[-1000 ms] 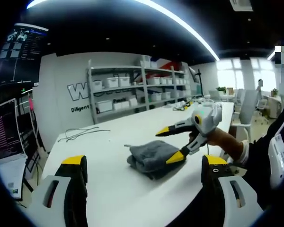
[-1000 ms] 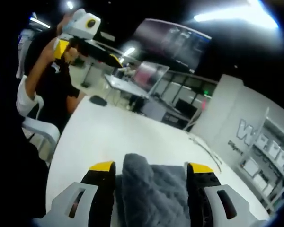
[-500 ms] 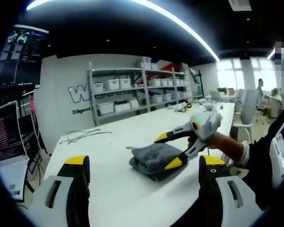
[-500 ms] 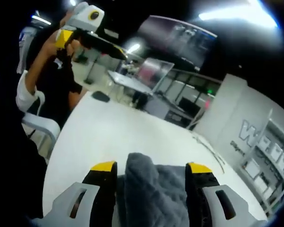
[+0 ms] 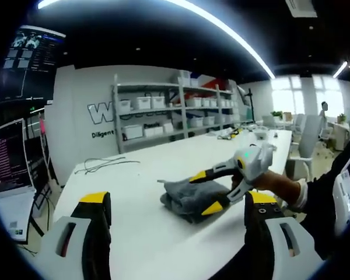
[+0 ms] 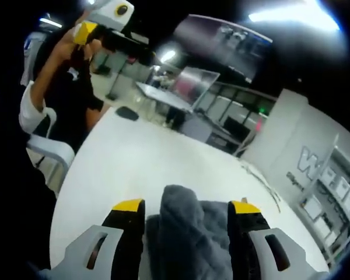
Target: Open the folded towel by lifting each exposed corner and separating the folded layers until the towel lies flat within the target outline without major curled edges
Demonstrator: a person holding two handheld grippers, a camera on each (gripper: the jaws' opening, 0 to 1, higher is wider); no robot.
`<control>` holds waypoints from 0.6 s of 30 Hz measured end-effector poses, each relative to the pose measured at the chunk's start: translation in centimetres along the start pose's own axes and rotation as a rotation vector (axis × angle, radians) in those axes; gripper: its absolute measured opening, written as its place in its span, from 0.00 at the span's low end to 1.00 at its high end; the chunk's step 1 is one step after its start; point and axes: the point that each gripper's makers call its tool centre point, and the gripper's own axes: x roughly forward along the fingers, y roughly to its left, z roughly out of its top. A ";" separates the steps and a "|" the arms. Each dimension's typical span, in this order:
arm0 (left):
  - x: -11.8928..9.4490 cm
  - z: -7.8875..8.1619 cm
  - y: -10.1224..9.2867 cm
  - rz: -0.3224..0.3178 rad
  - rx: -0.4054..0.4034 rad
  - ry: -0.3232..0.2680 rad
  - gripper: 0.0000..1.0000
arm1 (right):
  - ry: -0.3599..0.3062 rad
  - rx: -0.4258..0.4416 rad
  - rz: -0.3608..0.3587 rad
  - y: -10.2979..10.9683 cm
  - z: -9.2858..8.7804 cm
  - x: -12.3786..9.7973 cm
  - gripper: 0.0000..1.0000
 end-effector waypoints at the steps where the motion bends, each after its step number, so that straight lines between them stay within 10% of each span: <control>1: 0.0 0.0 0.1 0.003 -0.002 0.001 0.92 | 0.000 -0.001 0.001 0.0 0.0 0.0 0.56; 18: 0.1 0.1 -0.3 -0.006 -0.036 0.001 0.99 | 0.008 0.013 0.008 -0.5 -0.5 0.8 0.55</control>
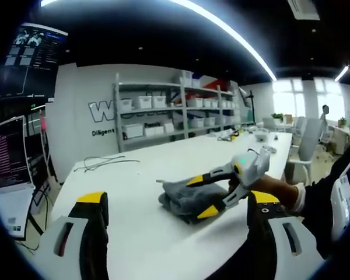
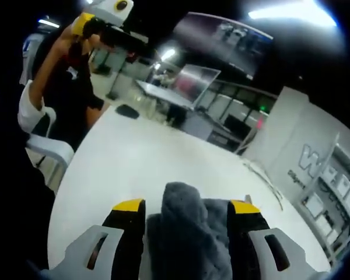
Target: Open the folded towel by lifting each exposed corner and separating the folded layers until the towel lies flat within the target outline without major curled edges
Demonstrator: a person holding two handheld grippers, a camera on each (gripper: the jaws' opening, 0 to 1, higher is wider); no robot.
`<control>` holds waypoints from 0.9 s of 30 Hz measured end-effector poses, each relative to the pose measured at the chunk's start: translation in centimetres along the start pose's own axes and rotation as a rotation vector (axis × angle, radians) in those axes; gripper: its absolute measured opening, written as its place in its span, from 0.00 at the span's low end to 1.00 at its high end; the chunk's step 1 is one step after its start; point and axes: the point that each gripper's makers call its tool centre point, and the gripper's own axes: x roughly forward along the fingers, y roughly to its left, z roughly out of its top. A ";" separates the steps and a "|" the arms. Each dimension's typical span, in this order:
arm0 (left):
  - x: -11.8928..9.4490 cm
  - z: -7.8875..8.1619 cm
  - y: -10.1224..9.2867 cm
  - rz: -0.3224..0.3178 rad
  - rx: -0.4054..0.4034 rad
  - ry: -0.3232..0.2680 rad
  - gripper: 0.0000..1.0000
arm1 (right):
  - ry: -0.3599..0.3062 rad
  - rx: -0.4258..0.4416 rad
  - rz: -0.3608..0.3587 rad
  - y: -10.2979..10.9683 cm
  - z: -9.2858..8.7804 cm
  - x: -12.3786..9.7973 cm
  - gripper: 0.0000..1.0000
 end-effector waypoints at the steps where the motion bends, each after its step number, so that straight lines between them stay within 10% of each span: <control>1: 0.0 0.0 0.0 0.000 -0.004 -0.001 0.99 | 0.000 0.001 0.001 -0.2 0.0 0.1 0.55; 27: -0.1 -0.3 -0.1 0.000 0.022 0.015 0.99 | -0.014 0.022 0.025 1.5 -0.2 0.5 0.45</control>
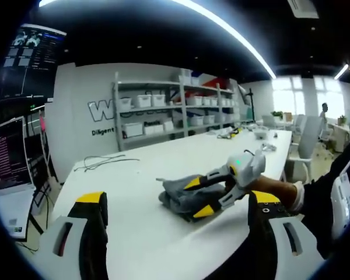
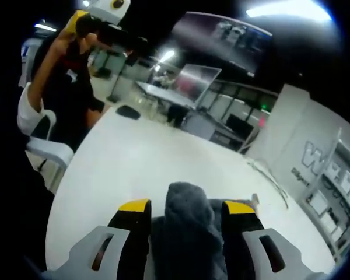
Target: Open the folded towel by lifting each exposed corner and separating the folded layers until the towel lies flat within the target outline without major curled edges
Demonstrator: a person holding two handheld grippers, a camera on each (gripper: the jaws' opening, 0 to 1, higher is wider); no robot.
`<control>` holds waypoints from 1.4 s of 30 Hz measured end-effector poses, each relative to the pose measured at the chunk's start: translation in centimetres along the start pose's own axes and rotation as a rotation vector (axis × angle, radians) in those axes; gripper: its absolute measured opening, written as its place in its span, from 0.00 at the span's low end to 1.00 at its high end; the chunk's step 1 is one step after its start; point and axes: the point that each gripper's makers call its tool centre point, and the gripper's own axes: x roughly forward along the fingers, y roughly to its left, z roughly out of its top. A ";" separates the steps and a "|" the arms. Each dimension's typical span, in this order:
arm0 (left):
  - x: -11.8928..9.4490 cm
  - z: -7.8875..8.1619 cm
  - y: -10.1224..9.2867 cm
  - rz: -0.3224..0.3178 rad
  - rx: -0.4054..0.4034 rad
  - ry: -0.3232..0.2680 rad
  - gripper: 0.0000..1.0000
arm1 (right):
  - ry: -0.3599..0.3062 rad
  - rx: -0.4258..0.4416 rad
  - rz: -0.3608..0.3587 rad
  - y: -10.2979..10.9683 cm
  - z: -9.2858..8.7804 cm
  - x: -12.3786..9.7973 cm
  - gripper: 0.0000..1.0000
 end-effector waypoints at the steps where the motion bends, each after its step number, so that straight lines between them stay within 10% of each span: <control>1: 0.0 0.0 0.0 0.000 0.001 0.002 0.99 | 0.000 0.000 0.002 0.1 0.0 0.0 0.44; 42: -0.1 0.4 0.1 -0.014 0.023 -0.025 0.93 | -0.011 -0.002 -0.012 -0.1 -0.2 0.4 0.11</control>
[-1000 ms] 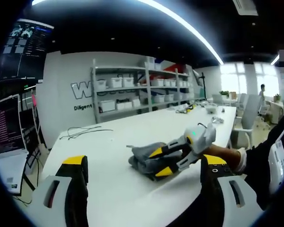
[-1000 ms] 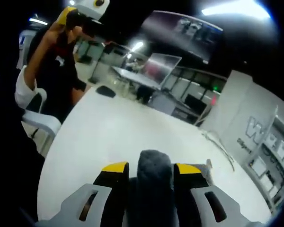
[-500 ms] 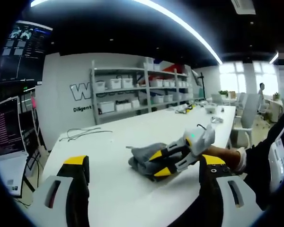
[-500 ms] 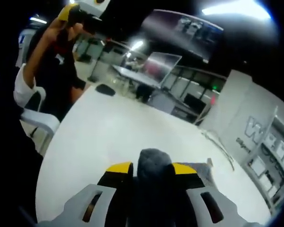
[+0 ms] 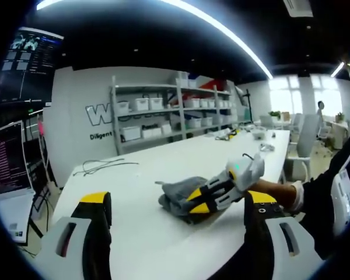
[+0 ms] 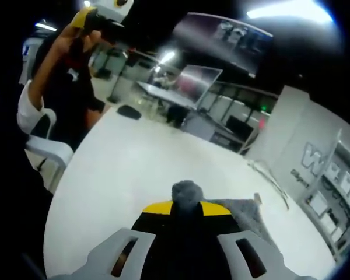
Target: Open the folded towel by lifting each exposed corner and separating the folded layers until the towel lies flat within the target outline without major curled edges
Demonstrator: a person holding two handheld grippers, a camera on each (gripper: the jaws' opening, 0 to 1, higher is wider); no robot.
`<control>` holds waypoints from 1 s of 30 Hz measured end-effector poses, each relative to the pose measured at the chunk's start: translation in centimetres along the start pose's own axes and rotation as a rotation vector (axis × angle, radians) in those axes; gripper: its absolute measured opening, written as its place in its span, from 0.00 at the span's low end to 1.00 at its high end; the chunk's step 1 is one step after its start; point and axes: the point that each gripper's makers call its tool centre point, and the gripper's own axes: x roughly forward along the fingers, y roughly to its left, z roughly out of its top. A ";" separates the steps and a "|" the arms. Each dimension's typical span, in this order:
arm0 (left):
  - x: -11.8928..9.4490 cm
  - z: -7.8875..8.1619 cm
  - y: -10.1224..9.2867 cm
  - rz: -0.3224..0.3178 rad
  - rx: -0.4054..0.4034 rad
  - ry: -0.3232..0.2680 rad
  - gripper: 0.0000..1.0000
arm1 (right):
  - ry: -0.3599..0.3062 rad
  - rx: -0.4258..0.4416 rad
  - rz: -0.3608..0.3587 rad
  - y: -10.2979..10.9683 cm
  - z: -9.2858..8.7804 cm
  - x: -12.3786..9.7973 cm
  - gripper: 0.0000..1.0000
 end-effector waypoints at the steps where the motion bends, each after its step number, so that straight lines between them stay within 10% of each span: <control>1: 0.0 0.0 0.0 0.000 0.001 0.000 0.93 | -0.003 0.003 0.002 0.1 0.1 -0.1 0.10; 30: 0.2 -0.1 -0.1 -0.005 0.023 0.008 0.91 | -0.075 0.083 -0.038 -0.7 1.3 -1.6 0.05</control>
